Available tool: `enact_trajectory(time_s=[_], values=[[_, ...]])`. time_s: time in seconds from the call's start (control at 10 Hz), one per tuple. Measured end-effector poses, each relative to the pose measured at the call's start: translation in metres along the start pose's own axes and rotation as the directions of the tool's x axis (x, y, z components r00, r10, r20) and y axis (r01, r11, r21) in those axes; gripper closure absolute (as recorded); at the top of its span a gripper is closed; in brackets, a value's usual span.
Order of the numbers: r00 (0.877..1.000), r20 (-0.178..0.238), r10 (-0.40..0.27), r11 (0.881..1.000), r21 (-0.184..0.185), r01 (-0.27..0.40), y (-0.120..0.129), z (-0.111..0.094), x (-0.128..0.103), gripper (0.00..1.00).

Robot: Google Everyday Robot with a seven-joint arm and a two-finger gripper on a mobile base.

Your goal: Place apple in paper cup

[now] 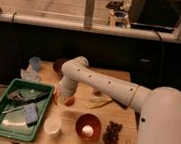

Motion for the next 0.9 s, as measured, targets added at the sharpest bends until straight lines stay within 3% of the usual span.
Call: enact_trajectory(time_s=[0.1, 0.2, 0.4, 0.5, 0.9], values=[[1.0, -0.004, 0.017, 1.0, 0.006, -0.017, 0.003, -0.003, 0.012, 0.56], [0.999, -0.015, 0.036, 0.999, 0.01, -0.036, 0.003, -0.005, 0.026, 0.42], [0.998, -0.029, 0.052, 0.999, 0.01, -0.051, 0.002, -0.004, 0.034, 0.25], [0.998, -0.037, 0.056, 0.998, 0.01, -0.056, 0.001, -0.002, 0.037, 0.2], [0.996, -0.072, 0.053, 0.999, 0.016, -0.052, -0.01, 0.005, 0.047, 0.2]])
